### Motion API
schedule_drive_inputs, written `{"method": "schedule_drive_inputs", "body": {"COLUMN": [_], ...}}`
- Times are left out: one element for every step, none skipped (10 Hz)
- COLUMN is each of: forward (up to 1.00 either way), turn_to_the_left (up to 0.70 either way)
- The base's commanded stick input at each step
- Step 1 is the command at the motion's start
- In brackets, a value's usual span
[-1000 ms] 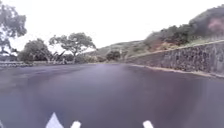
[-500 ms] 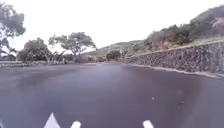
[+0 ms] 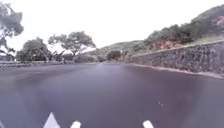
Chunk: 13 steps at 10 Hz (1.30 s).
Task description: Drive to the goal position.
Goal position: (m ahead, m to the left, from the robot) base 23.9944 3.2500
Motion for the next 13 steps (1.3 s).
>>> {"method": "schedule_drive_inputs", "body": {"forward": [0.7,0.7,0.7,0.7,0.7,0.7,0.7,0.7,0.7,0.7,0.7,0.7,0.7], "turn_to_the_left": [0.0,0.0,0.0,0.0,0.0,0.0,0.0,0.0,0.0,0.0,0.0,0.0,0.0]}}
